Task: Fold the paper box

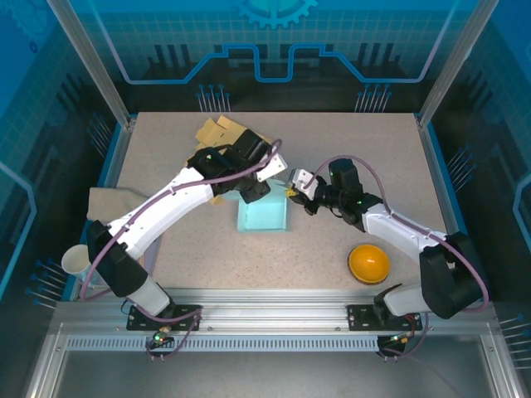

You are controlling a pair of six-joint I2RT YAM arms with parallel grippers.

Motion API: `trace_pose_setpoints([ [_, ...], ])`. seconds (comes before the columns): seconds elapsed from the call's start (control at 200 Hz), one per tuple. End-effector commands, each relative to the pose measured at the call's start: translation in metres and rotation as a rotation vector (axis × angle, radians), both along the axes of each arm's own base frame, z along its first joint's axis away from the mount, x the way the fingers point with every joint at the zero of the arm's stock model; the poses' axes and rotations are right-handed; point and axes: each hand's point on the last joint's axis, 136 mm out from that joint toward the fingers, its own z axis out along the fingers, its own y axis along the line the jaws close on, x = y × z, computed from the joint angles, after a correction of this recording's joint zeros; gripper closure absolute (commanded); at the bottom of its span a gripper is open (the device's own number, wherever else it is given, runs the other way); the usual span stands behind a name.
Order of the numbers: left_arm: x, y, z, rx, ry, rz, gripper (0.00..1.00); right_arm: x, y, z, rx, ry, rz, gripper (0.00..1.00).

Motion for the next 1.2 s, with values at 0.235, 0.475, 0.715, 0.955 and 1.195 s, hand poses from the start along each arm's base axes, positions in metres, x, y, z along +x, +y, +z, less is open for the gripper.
trace_pose_setpoints([
  [0.235,0.037,0.136,0.048,-0.763,0.143,0.865,0.19,0.01,-0.011,0.012,0.014,-0.194,-0.074,1.0],
  [0.475,0.065,0.132,-0.01,-0.84,0.371,0.994,0.14,0.012,-0.007,0.013,0.049,-0.201,-0.069,1.0],
  [0.715,0.085,0.114,-0.043,-0.93,0.463,1.027,0.15,0.013,-0.007,0.012,0.051,-0.204,-0.064,1.0],
  [0.955,0.09,0.082,-0.064,-0.868,0.539,0.963,0.19,0.014,-0.006,0.009,0.045,-0.193,-0.058,1.0],
  [1.195,0.073,0.051,-0.076,-0.874,0.595,0.965,0.22,0.024,-0.011,0.002,0.031,-0.17,-0.121,1.0],
])
